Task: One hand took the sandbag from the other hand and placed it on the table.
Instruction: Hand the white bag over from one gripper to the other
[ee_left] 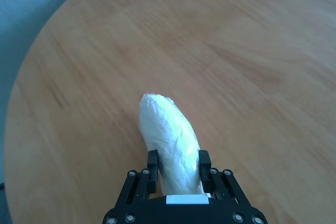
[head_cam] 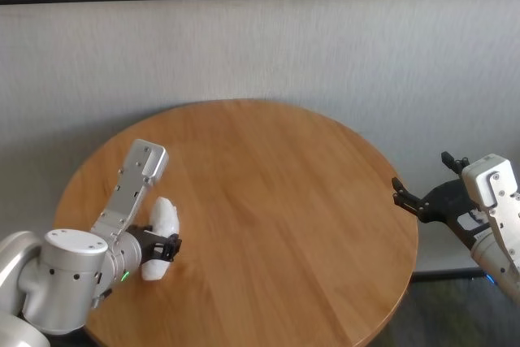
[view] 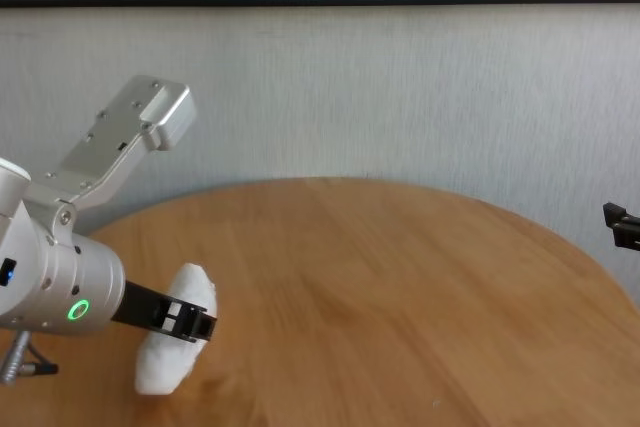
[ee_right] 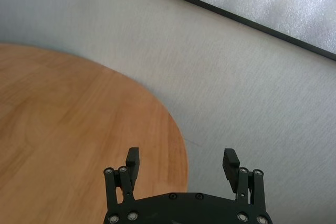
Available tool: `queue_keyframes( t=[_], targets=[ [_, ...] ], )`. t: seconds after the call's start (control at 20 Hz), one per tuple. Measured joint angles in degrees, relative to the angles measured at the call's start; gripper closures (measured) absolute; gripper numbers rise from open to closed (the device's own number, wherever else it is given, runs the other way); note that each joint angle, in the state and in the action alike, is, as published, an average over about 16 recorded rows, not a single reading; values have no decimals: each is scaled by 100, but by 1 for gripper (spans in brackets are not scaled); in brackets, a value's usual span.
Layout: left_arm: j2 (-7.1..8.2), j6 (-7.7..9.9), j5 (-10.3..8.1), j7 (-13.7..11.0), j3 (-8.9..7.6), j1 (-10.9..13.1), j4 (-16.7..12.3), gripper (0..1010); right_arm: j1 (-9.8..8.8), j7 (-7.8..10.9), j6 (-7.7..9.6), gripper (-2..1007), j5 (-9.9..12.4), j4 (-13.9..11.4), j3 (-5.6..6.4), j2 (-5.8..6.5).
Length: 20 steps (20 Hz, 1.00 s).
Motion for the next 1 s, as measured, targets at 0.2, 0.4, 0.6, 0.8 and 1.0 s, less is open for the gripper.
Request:
queue_keyframes(
  t=[0.2,0.4,0.6,0.8,1.0],
  targets=[
    [11,-207,49,-193,39,-100,-36,526,0,0,0,4,0,0,0,0],
    [9,-553,111,-499,119,-251,-87,526,0,0,0,4,0,0,0,0],
    [-16,-1033,167,-900,229,-428,-135,526,0,0,0,4,0,0,0,0],
    [-55,-1553,192,-1336,337,-581,-140,526,0,0,0,4,0,0,0,0],
    [-100,-2005,186,-1708,404,-676,-92,526,0,0,0,4,0,0,0,0]
  ],
)
